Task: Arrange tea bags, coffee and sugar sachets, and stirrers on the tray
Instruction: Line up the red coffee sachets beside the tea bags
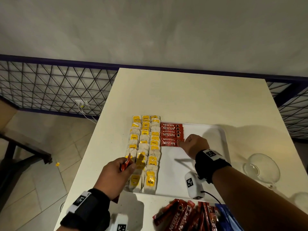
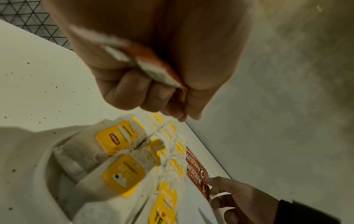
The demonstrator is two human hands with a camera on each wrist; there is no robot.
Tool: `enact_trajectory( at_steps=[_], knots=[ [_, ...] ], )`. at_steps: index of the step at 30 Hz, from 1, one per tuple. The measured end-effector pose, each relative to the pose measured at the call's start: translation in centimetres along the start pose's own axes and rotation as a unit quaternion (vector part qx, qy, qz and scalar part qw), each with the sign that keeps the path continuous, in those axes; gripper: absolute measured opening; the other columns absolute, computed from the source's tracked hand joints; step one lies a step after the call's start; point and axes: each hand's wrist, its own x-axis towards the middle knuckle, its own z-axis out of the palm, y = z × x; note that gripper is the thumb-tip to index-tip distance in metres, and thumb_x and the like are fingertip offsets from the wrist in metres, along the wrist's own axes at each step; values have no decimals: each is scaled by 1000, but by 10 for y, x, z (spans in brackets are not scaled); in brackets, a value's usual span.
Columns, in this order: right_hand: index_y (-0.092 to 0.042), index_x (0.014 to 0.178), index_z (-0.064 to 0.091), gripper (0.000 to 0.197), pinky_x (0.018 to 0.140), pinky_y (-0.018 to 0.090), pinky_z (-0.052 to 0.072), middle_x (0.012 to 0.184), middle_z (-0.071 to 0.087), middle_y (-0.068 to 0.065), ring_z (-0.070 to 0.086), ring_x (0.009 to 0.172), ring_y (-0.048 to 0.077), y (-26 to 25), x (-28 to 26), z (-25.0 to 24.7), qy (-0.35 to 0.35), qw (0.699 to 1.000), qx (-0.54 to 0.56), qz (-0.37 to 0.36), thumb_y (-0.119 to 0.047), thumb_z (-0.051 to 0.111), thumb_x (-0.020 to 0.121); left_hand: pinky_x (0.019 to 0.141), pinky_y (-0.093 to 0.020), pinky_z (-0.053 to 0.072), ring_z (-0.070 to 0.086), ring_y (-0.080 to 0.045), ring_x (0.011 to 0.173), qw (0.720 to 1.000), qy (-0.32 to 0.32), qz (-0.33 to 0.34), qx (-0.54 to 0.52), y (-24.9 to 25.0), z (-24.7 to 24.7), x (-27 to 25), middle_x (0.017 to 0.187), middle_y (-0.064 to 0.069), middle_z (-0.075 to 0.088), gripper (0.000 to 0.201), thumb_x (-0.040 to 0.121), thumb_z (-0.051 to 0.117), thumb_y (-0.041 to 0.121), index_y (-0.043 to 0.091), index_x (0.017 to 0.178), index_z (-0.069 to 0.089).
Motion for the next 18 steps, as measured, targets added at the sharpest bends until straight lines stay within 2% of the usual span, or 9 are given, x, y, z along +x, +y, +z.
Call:
enact_trajectory(
  at_steps=[2, 4, 7, 9, 11, 13, 15, 18],
  knots=[
    [-21, 102, 57, 39, 72, 28, 42, 93, 63, -1, 57, 84, 19, 0, 1, 3, 13, 1000, 20, 13, -51, 67, 79, 68, -24, 46, 63, -12, 74, 1000, 1, 0, 2, 1, 0, -1, 76, 0, 70, 11, 91, 64, 27, 23, 82, 69],
    [-26, 107, 56, 37, 72, 26, 42, 96, 67, -1, 59, 83, 17, 0, 3, 7, 13, 999, 38, 6, -47, 69, 79, 68, -23, 46, 64, -12, 74, 1000, 1, -2, -1, 1, 0, -2, 77, -1, 71, 11, 91, 64, 27, 23, 82, 70],
    [-30, 96, 56, 22, 71, 25, 43, 94, 70, -1, 61, 81, 16, -2, 3, 9, 15, 999, 43, -7, -38, 70, 81, 68, -27, 46, 63, -17, 73, 1000, 3, -5, -4, 0, -1, -2, 78, -4, 70, 12, 90, 65, 27, 22, 81, 70],
    [-29, 92, 56, 19, 71, 25, 43, 94, 70, -1, 61, 83, 16, -4, 4, 9, 18, 999, 40, -10, -36, 70, 81, 68, -27, 47, 62, -16, 71, 1000, 3, -5, -4, 0, -1, -2, 76, -3, 70, 11, 90, 65, 27, 22, 80, 70],
    [-27, 91, 56, 20, 72, 25, 43, 95, 69, -1, 60, 83, 16, -3, 5, 10, 20, 999, 34, -9, -37, 71, 81, 62, -19, 44, 61, -4, 67, 1000, 2, -2, 0, -1, 0, -2, 71, 7, 69, 10, 90, 65, 26, 24, 81, 69],
    [-26, 92, 56, 21, 73, 25, 44, 95, 69, -1, 60, 84, 16, -3, 5, 11, 21, 999, 36, -10, -37, 71, 81, 61, -15, 41, 60, 2, 65, 1000, 1, 0, 1, -1, 0, -2, 68, 14, 68, 9, 90, 65, 25, 25, 82, 69],
    [-24, 94, 58, 21, 73, 25, 43, 96, 68, -1, 59, 84, 16, -2, 5, 11, 25, 999, 39, -14, -36, 70, 82, 61, -15, 40, 59, 3, 64, 1000, 1, 0, -2, -2, 1, -1, 67, 16, 67, 9, 90, 65, 25, 24, 83, 69],
    [-20, 101, 60, 25, 73, 25, 41, 98, 67, 0, 55, 83, 15, -3, 6, 11, 31, 999, 33, -17, -36, 69, 83, 62, -18, 42, 58, 0, 63, 1000, -1, -1, -1, -2, 1, -1, 69, 11, 68, 10, 90, 66, 25, 24, 81, 69]
  ],
)
